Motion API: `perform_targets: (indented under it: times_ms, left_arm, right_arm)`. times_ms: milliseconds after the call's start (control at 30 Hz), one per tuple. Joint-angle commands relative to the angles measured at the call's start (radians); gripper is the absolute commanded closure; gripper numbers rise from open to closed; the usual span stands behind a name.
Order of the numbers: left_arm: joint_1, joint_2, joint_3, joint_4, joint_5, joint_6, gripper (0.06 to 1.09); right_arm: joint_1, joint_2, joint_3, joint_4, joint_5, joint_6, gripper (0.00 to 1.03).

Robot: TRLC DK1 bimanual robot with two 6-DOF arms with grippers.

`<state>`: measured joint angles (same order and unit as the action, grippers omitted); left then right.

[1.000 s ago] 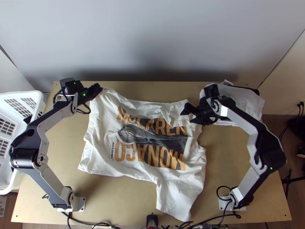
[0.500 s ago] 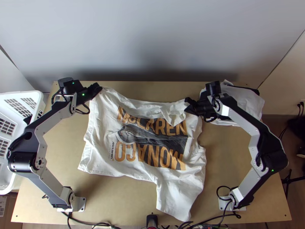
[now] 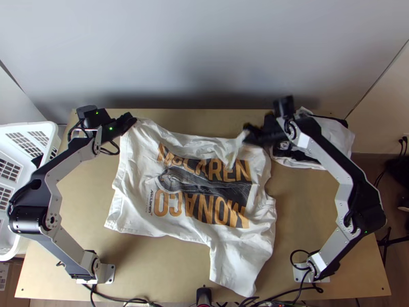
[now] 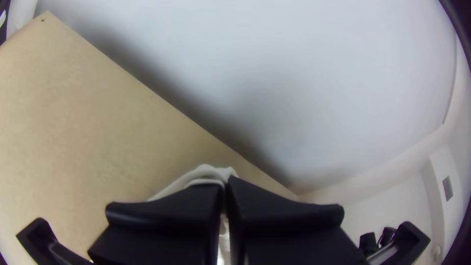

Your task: Fold the t-shirt

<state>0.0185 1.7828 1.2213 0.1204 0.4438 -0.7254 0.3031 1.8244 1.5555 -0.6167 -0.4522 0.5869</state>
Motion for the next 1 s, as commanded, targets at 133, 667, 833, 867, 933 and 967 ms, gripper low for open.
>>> perform_targets:
  times_ms: [133,667,833,867,933,967]
  left_arm:
    - [-0.019,0.0,-0.025,0.018,0.001,-0.002,1.05]
    - [-0.012,-0.016,-0.062,0.038,0.013,0.001,1.05]
    - [-0.034,-0.014,-0.055,0.045,0.013,-0.002,1.05]
    - [-0.035,-0.014,-0.054,0.047,0.013,-0.002,1.05]
    - [-0.04,-0.016,-0.052,0.051,0.013,0.0,1.05]
    - [-0.042,-0.016,-0.052,0.051,0.012,0.001,1.05]
  right_arm:
    - [0.002,0.19,0.104,0.79,0.572,-0.094,0.79]
    - [0.004,0.01,0.084,-0.133,0.303,0.096,0.09]
    - [0.096,0.05,0.084,-0.175,0.299,0.021,0.09]
    - [0.119,0.061,0.08,-0.175,0.299,-0.018,0.09]
    - [0.151,0.087,0.08,-0.167,0.305,-0.075,0.09]
    - [0.159,0.104,0.081,-0.164,0.307,-0.098,0.09]
